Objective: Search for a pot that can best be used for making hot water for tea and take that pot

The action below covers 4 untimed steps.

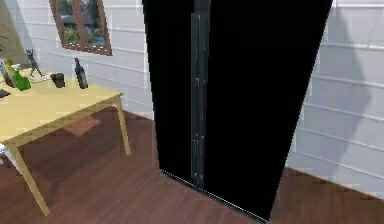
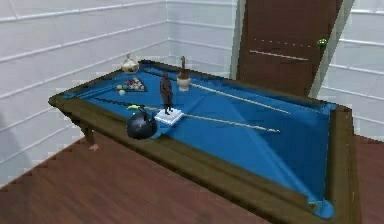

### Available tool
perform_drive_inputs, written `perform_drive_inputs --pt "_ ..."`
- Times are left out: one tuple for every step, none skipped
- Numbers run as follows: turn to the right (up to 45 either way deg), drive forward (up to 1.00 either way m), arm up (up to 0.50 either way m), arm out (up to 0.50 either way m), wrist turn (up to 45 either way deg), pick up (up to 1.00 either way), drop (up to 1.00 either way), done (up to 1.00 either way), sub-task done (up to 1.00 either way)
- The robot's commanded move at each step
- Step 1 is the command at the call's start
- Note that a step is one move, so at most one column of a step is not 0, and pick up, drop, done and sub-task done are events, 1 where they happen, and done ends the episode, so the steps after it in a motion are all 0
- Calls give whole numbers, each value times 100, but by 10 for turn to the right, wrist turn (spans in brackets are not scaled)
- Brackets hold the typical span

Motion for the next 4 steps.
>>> perform_drive_inputs --pt "-120 0 0 0 0 0 0 0 0" --pt "450 0 0 0 0 0 0 0 0" --pt "270 0 0 0 0 0 0 0 0" --pt "0 40 0 0 0 0 0 0 0"
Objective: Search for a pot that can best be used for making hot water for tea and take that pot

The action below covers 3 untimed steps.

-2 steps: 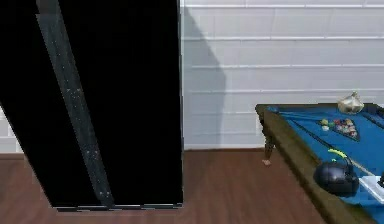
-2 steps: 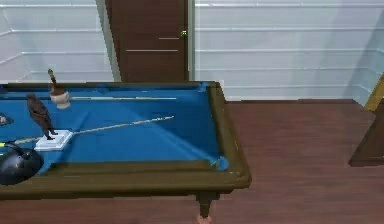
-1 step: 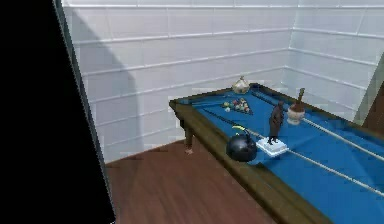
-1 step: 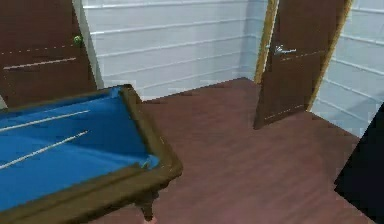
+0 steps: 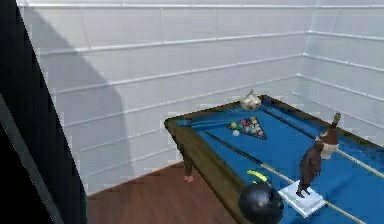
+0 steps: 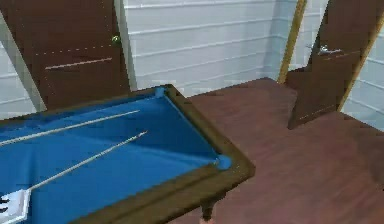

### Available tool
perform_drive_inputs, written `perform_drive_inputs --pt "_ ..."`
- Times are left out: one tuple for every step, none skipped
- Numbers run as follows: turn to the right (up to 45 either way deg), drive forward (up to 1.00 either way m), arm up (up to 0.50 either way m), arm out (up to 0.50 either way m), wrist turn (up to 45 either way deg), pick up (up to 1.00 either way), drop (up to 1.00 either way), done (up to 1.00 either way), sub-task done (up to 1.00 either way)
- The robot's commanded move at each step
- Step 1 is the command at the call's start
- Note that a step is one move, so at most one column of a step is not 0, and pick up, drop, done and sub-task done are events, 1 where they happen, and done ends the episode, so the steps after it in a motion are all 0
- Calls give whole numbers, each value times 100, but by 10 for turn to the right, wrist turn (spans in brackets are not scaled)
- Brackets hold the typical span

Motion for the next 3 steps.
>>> perform_drive_inputs --pt "-450 0 0 0 0 0 0 0 0" --pt "-180 0 0 0 0 0 0 0 0" --pt "0 0 50 0 0 0 0 0 0"
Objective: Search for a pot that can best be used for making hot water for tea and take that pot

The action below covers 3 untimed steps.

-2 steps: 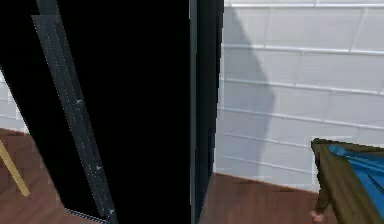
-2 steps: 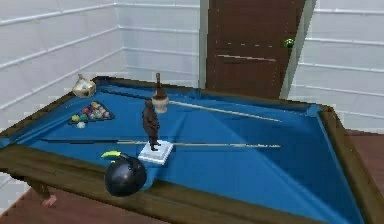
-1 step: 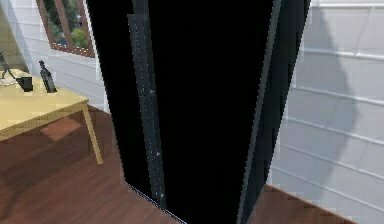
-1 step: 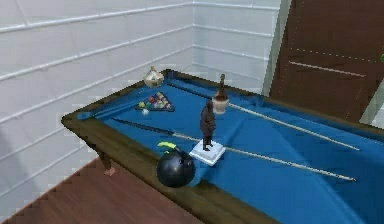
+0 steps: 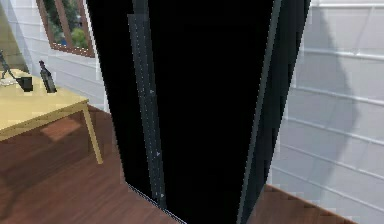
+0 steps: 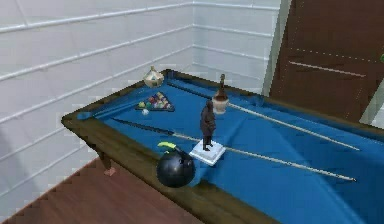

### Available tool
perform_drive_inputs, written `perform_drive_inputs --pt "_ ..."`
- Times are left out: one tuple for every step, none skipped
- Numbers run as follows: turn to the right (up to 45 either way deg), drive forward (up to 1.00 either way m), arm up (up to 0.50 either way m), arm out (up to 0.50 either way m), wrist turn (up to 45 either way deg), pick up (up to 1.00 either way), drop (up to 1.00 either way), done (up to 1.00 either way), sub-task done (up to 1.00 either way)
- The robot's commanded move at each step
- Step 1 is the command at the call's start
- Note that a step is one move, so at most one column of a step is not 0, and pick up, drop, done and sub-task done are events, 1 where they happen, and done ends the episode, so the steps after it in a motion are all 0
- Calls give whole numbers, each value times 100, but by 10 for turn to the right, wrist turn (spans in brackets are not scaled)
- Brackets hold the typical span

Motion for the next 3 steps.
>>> perform_drive_inputs --pt "0 0 22 0 0 0 0 0 0" --pt "0 0 0 32 0 0 0 0 0" --pt "0 0 0 0 450 0 0 0 0"
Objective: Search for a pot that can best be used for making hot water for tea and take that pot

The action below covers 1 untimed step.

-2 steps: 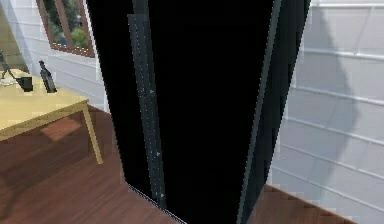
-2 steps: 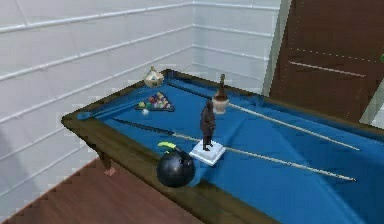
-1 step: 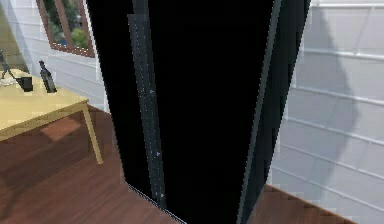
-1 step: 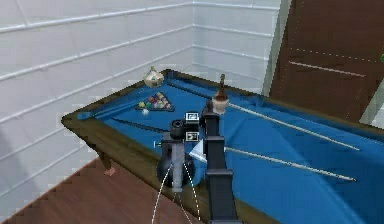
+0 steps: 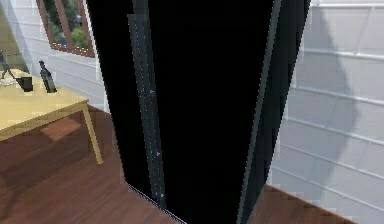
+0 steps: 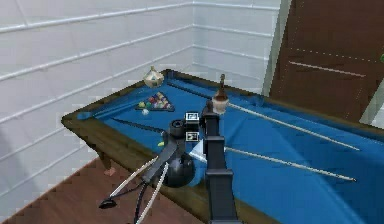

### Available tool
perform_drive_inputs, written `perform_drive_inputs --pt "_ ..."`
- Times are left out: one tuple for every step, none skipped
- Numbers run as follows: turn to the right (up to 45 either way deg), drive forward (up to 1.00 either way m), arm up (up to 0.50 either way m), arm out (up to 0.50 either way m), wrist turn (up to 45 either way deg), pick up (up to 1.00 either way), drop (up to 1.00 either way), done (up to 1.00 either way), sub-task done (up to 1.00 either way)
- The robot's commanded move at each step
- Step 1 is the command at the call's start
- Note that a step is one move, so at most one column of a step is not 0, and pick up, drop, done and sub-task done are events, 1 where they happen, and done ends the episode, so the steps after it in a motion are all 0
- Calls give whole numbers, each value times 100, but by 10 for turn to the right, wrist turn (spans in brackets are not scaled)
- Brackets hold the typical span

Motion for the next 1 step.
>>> perform_drive_inputs --pt "0 0 0 0 450 0 0 0 0"
